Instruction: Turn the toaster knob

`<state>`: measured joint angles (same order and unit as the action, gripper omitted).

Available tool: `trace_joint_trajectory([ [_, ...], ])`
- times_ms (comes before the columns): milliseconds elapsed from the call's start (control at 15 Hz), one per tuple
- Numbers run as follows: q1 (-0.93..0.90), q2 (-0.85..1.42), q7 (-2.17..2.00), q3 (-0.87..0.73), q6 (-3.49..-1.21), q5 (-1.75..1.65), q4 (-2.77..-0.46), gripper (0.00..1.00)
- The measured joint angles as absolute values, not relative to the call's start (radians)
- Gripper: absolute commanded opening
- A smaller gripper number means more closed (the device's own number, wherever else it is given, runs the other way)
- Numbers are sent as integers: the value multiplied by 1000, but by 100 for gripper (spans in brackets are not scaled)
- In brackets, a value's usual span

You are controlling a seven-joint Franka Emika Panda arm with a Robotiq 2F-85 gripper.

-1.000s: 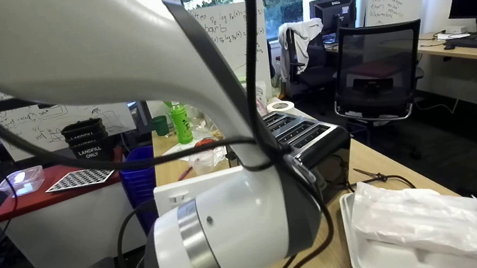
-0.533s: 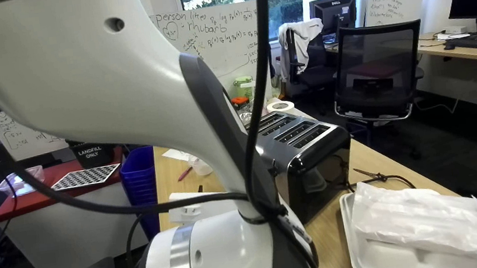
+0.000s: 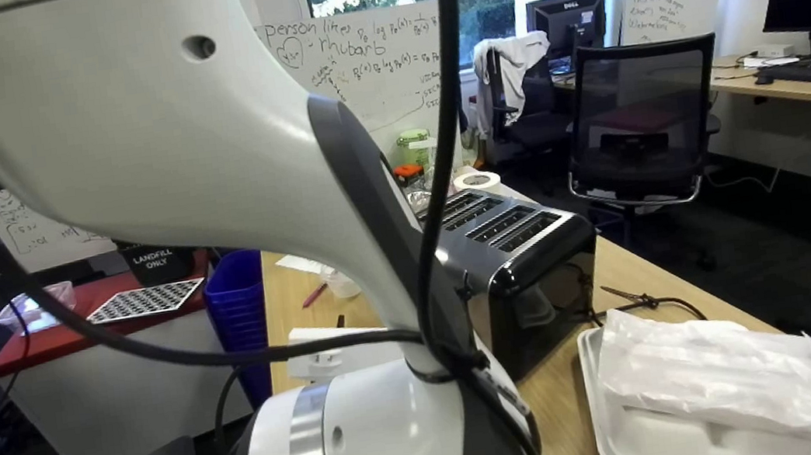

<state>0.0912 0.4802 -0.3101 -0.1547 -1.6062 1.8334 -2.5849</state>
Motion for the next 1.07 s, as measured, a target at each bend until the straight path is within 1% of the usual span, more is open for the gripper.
trace_joint_trajectory([
  [333, 86, 483, -322, -145, -1628, 1907, -2589, 100],
  [800, 40, 467, -320, -102, -1764, 2056, -2648, 100],
  [1067, 29, 419, -345, -90, -1833, 2111, -2671, 100],
])
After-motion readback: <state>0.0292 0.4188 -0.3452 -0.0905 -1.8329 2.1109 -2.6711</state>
